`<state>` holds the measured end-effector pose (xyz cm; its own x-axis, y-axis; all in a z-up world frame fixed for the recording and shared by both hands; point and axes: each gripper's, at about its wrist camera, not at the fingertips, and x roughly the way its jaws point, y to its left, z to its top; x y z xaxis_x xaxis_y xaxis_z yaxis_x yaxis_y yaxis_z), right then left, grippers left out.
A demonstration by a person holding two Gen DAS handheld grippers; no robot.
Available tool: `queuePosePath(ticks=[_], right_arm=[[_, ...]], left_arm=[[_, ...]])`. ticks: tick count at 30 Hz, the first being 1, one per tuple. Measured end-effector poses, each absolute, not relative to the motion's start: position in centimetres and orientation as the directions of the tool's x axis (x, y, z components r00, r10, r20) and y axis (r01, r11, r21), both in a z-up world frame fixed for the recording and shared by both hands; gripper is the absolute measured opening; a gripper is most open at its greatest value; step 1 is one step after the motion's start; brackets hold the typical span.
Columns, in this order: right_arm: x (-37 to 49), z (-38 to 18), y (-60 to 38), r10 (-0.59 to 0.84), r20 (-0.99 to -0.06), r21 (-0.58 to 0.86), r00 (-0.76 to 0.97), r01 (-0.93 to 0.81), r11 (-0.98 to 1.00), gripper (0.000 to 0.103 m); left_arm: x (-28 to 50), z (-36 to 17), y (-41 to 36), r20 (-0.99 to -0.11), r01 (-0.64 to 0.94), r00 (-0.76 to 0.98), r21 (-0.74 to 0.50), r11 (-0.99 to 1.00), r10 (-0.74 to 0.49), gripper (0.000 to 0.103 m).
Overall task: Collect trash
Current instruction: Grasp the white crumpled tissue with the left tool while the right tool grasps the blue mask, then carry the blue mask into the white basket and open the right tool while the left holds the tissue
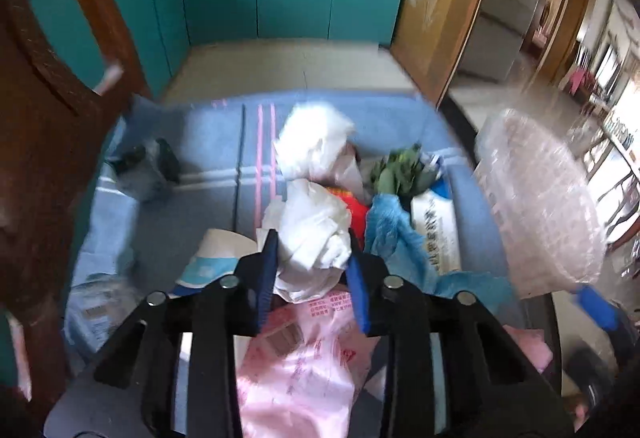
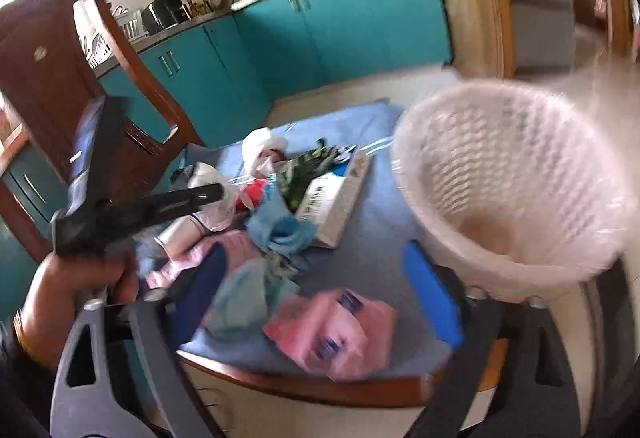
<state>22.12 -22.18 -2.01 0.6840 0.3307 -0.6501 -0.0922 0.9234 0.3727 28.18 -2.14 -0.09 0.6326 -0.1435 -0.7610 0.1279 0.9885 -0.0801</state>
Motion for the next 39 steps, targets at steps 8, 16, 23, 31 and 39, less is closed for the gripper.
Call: queuePosePath(ticks=[8, 16, 23, 31, 39], right_arm=[[28.2, -5.6, -20.5, 0.454, -0.739, 0.522, 0.499, -0.003, 0.853, 0.033], [23.4, -0.9, -19.1, 0.465, -0.619, 0.482, 0.632, -0.162, 0.861, 0.001], [16.7, 4.2, -19.4, 0.413, -0.449, 0.351, 0.792, -0.269, 0.897, 0.001], [17.0, 3.3, -18.7, 0.41, -0.477, 0.315, 0.778, -0.284, 0.906, 0.001], [16.8, 3.1, -18.4, 0.413, -0.495, 0.307, 0.765, -0.29, 0.906, 0.001]], left_arm=[[15.7, 5.9, 1.5, -0.475, 0.113, 0.86, -0.178, 0.978, -0.186, 0.031], [12.4, 4.2, 2.5, -0.445, 0.132, 0.872, -0.188, 0.973, -0.205, 0.031], [11.9, 3.7, 2.5, -0.463, 0.146, 0.858, -0.198, 0.969, -0.224, 0.031], [11.8, 4.1, 1.8, -0.461, 0.164, 0.855, -0.194, 0.967, -0.237, 0.031], [12.0, 4.1, 1.5, -0.472, 0.161, 0.85, -0.188, 0.969, -0.233, 0.032]])
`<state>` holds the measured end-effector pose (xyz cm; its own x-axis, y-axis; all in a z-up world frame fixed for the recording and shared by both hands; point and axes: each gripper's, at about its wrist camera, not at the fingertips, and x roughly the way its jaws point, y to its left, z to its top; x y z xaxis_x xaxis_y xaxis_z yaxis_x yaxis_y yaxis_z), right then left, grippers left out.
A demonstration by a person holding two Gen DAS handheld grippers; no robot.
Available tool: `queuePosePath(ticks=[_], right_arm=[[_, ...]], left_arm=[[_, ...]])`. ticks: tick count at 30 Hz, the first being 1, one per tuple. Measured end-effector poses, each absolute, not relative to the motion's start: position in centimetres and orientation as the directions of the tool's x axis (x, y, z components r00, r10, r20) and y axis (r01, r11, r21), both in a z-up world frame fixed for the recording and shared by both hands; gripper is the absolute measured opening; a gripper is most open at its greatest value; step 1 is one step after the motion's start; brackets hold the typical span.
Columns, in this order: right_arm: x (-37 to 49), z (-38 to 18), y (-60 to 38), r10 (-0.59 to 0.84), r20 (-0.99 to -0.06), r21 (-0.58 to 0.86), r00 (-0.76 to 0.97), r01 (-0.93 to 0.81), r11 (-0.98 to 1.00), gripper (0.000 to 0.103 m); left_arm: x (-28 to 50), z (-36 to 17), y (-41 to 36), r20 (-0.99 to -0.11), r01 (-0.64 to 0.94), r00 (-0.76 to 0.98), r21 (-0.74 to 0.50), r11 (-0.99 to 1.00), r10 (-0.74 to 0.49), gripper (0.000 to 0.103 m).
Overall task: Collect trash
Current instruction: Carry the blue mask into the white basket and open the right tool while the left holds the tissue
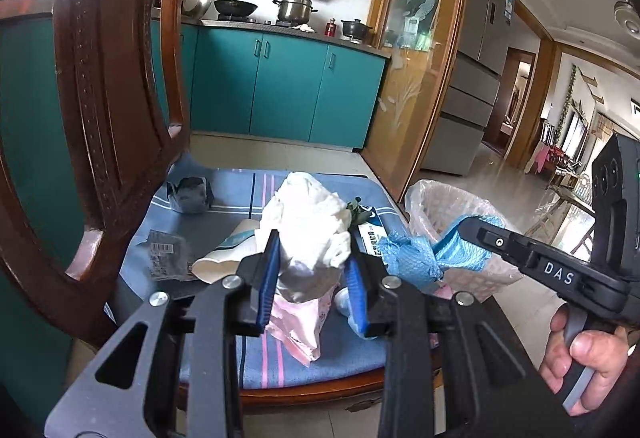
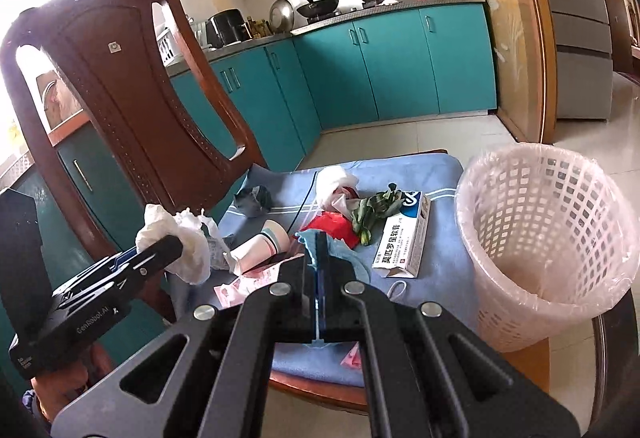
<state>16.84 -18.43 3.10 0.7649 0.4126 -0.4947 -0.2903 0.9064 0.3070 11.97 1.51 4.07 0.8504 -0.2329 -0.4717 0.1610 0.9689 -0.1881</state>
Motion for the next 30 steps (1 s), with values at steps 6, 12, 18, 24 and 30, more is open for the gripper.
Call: queuePosePath(ticks=[6, 12, 18, 24, 30], right_arm=[[16.95, 2.98, -18.24, 0.413, -0.501, 0.304, 0.76, -0.293, 0.907, 0.001], [16.93, 2.91, -18.15, 0.419, -0.501, 0.302, 0.757, -0.301, 0.905, 0.001], [16.86, 2.88, -18.13, 0.419, -0.502, 0.3, 0.756, -0.302, 0.905, 0.001], [16.88, 2.89, -18.07, 0.419, -0.502, 0.299, 0.757, -0.302, 0.905, 0.001], [16.84, 2.9, -18.04, 0.419, -0.503, 0.296, 0.756, -0.305, 0.905, 0.001]], left_arm=[[11.85, 4.13, 1.38, -0.476, 0.16, 0.849, -0.183, 0.97, -0.23, 0.032], [12.01, 4.05, 1.41, -0.482, 0.155, 0.847, -0.178, 0.972, -0.224, 0.032], [12.14, 3.95, 1.31, -0.49, 0.152, 0.843, -0.178, 0.972, -0.222, 0.032], [12.26, 3.84, 1.33, -0.494, 0.153, 0.841, -0.175, 0.973, -0.221, 0.032], [12.49, 3.62, 1.34, -0.502, 0.155, 0.836, -0.173, 0.973, -0.223, 0.032]])
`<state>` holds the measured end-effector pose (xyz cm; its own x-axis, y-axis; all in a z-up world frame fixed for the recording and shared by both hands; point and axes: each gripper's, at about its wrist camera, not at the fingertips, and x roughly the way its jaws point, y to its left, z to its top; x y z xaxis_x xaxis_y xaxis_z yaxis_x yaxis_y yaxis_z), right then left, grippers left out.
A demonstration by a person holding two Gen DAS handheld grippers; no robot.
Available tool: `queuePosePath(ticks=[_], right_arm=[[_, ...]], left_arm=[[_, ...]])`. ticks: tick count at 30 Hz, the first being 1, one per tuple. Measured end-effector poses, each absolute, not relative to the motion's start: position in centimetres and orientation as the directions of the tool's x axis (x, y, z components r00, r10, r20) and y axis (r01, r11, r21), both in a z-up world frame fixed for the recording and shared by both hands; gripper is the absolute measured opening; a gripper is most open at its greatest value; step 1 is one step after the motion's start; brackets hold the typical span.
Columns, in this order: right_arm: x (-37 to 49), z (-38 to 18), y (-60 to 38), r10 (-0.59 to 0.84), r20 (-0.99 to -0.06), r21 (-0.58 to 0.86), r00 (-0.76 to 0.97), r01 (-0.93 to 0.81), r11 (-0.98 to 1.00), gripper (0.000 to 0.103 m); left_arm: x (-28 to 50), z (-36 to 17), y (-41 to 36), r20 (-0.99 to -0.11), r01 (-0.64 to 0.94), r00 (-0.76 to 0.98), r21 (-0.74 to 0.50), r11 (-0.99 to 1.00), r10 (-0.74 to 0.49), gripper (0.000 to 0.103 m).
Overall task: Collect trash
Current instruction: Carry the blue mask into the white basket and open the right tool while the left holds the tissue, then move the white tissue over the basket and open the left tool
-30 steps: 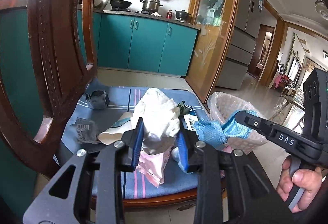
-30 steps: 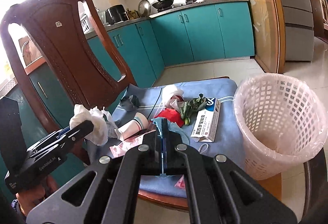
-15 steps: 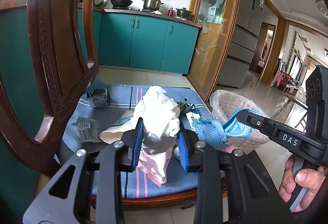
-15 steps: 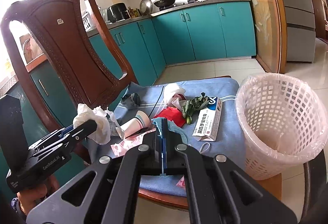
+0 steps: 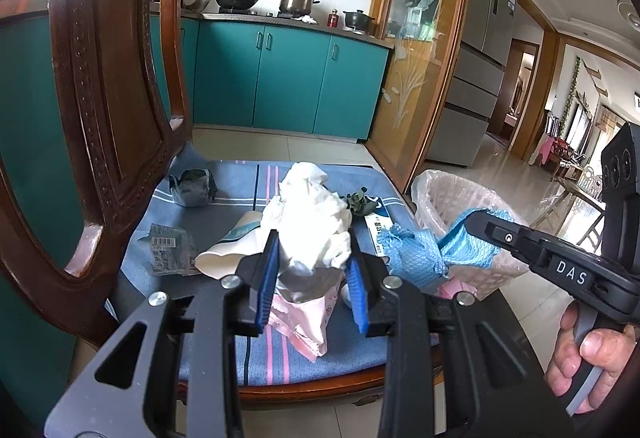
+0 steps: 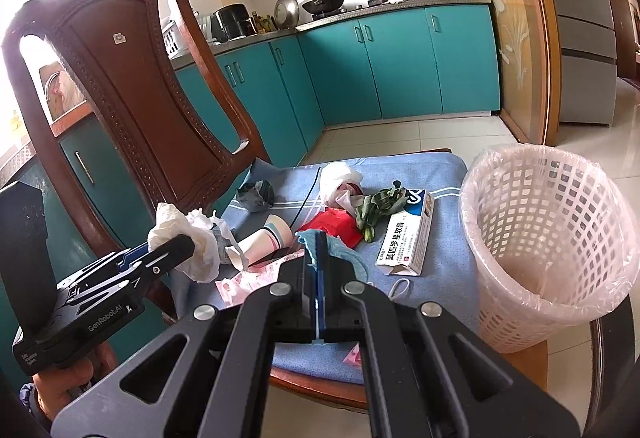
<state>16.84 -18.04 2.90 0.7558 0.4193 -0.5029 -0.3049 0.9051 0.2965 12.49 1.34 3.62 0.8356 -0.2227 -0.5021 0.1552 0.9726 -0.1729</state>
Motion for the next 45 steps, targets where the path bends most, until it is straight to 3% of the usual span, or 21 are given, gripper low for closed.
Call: queuePosePath(ticks=[16, 25, 33, 34, 36, 38, 40, 45], right_arm=[[16.9, 3.8, -19.4, 0.393, -0.479, 0.288, 0.785, -0.283, 0.915, 0.001], [18.9, 4.7, -27.6, 0.188, -0.454, 0.283, 0.871, -0.059, 0.957, 0.001], [21.6, 1.8, -32.8, 0.039, -0.541, 0.259, 0.84, 0.122, 0.958, 0.001], [21.7, 1.6, -32.8, 0.025, -0.55, 0.249, 0.835, 0.135, 0.959, 0.005], [21.6, 1.6, -33.0, 0.017, -0.55, 0.255, 0.835, 0.148, 0.955, 0.025], [20.8, 2.3, -33.0, 0.01, -0.514, 0.274, 0.858, 0.153, 0.949, 0.063], [19.9, 2.8, -33.2, 0.002, -0.479, 0.291, 0.878, 0.156, 0.944, 0.07], [19.4, 3.0, -32.8, 0.037, -0.47, 0.311, 0.882, 0.126, 0.942, 0.07]], left_arm=[[12.6, 3.4, 1.3, -0.512, 0.157, 0.83, -0.169, 0.973, -0.222, 0.032], [12.5, 3.0, 1.3, -0.521, 0.162, 0.822, -0.17, 0.972, -0.229, 0.033], [12.7, 3.0, 1.0, -0.527, 0.166, 0.818, -0.17, 0.971, -0.232, 0.033], [12.8, 2.9, 0.9, -0.528, 0.166, 0.817, -0.168, 0.972, -0.231, 0.033], [12.8, 2.8, 0.8, -0.532, 0.169, 0.814, -0.166, 0.972, -0.232, 0.033], [12.8, 2.8, 0.7, -0.534, 0.169, 0.813, -0.163, 0.972, -0.231, 0.033], [12.8, 2.8, 0.7, -0.536, 0.167, 0.813, -0.164, 0.972, -0.23, 0.033], [12.9, 2.8, 0.1, -0.543, 0.178, 0.806, -0.159, 0.971, -0.236, 0.033]])
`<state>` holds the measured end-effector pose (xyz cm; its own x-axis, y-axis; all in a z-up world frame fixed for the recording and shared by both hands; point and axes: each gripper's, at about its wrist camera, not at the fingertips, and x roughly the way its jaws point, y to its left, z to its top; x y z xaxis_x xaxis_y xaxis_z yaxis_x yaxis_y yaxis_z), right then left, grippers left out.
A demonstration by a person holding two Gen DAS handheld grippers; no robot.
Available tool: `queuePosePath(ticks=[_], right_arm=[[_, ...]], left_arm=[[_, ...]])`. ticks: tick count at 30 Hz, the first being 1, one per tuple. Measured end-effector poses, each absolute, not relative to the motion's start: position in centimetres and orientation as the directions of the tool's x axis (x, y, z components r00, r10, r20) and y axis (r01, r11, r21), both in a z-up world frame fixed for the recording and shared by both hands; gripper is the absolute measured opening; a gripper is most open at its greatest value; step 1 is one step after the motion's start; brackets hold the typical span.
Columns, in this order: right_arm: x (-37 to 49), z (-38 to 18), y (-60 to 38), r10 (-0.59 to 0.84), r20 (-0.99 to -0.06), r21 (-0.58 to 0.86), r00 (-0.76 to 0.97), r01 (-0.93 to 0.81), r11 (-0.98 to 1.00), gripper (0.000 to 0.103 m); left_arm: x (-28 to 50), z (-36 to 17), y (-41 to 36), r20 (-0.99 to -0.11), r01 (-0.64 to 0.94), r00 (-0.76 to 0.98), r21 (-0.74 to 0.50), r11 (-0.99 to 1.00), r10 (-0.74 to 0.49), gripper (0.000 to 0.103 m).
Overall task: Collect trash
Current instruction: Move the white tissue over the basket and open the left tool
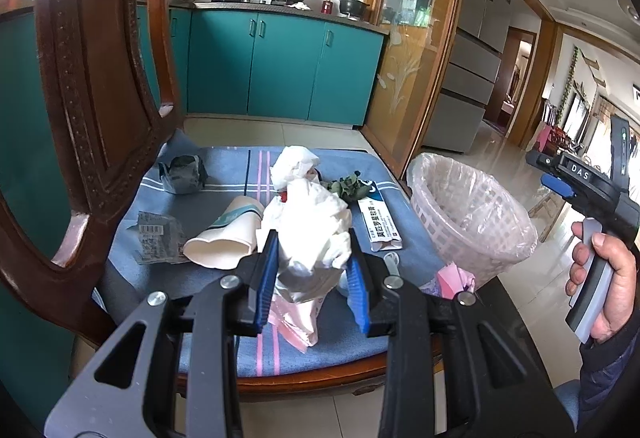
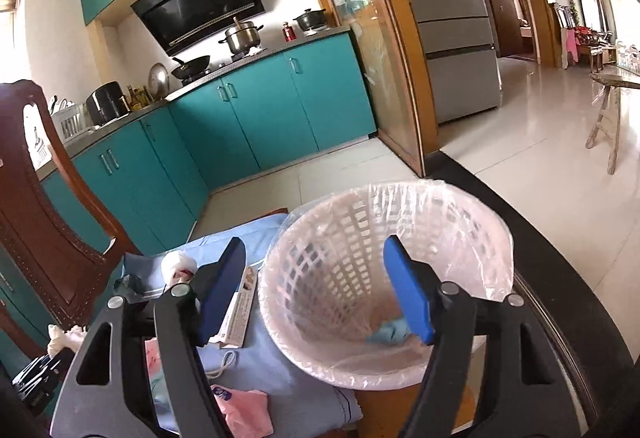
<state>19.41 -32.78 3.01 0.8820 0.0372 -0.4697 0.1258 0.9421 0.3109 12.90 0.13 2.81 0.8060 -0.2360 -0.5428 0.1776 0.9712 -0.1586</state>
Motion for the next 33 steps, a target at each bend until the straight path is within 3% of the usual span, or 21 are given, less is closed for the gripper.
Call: queuePosePath(ticks=[8, 18, 20, 22, 28, 33], right_arm=[[18.6, 3.6, -33.0, 0.033, -0.442, 0.318, 0.897, 0.123, 0.94, 0.076], [17.0, 4.0, -36.7, -0.058, -0.405, 0.365, 0.912, 0.22, 0.904, 0.077], [16.7, 4.0, -37.4, -0.072, -0.4, 0.373, 0.913, 0.234, 0.898, 0.078], [16.6, 3.9, -37.9, -0.074, -0.402, 0.387, 0.913, 0.242, 0.89, 0.078], [16.8, 3.9, -37.5, -0.052, -0.403, 0.394, 0.914, 0.224, 0.892, 0.078], [16.9, 3.9, -35.2, -0.006, -0.409, 0.374, 0.913, 0.173, 0.911, 0.078]], left_arm=[[14.3, 2.9, -3.5, -0.566, 0.233, 0.774, -0.164, 0.958, -0.285, 0.033], [20.4, 4.8, -18.0, -0.585, 0.44, 0.662, -0.2, 0.875, -0.467, 0.033], [22.4, 4.7, -21.0, -0.603, 0.479, 0.617, -0.222, 0.849, -0.506, 0.042], [23.8, 4.2, -22.6, -0.62, 0.484, 0.6, -0.223, 0.846, -0.507, 0.077], [23.0, 4.7, -20.0, -0.588, 0.386, 0.698, -0.172, 0.906, -0.409, 0.091], [18.5, 6.3, -11.8, -0.541, 0.279, 0.792, -0.092, 0.956, -0.284, 0.097]])
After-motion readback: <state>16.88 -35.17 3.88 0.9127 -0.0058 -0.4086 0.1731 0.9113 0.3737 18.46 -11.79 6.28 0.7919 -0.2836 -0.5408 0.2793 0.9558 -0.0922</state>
